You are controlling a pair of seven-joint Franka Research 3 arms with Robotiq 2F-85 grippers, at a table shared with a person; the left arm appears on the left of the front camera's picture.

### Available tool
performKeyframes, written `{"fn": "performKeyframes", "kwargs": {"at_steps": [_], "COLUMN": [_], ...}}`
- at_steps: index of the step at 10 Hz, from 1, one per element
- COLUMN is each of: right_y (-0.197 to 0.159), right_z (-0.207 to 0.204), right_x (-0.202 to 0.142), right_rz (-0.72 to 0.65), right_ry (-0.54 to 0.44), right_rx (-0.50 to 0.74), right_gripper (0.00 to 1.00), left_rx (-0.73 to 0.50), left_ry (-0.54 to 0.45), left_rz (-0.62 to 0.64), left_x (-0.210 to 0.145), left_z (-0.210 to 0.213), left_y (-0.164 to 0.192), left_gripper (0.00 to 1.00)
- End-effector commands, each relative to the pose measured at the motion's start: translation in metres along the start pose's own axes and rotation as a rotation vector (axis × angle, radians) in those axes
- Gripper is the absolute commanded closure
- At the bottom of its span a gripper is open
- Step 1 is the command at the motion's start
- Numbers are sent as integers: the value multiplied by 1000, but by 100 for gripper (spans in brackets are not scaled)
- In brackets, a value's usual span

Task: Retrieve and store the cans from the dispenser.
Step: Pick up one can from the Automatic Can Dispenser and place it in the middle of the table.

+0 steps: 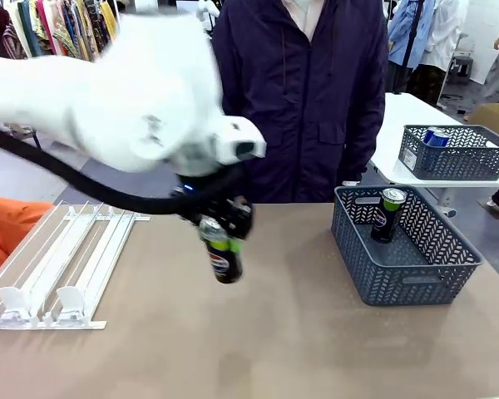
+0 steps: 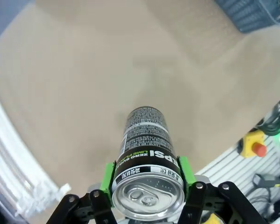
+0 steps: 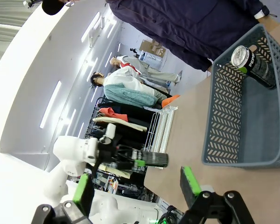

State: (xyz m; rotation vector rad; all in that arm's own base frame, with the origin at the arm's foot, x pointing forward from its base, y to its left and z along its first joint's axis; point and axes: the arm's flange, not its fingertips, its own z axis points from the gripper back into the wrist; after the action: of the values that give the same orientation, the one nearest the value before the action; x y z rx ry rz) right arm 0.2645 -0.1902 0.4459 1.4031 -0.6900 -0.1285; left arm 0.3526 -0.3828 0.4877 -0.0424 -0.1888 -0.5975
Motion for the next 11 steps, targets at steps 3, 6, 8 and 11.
{"fn": "performKeyframes", "kwargs": {"at_steps": [3,6,8,11], "right_y": [4,4,4,4], "right_z": [-2,-2,-2,-2], "right_x": [5,5,5,5], "right_rz": [6,6,6,6], "right_ry": [-22,-22,-22,-22], "right_rx": [20,20,20,20], "right_gripper": [0,0,0,0], "left_rx": [75,49,41,35], "left_ry": [80,117,116,134], "left_rz": [-53,-53,-27,-26], "left_x": [38,41,43,42], "left_z": [-60,-85,-84,-84], "left_y": [-22,-19,-13,-13], "left_gripper": [100,100,100,23]}}
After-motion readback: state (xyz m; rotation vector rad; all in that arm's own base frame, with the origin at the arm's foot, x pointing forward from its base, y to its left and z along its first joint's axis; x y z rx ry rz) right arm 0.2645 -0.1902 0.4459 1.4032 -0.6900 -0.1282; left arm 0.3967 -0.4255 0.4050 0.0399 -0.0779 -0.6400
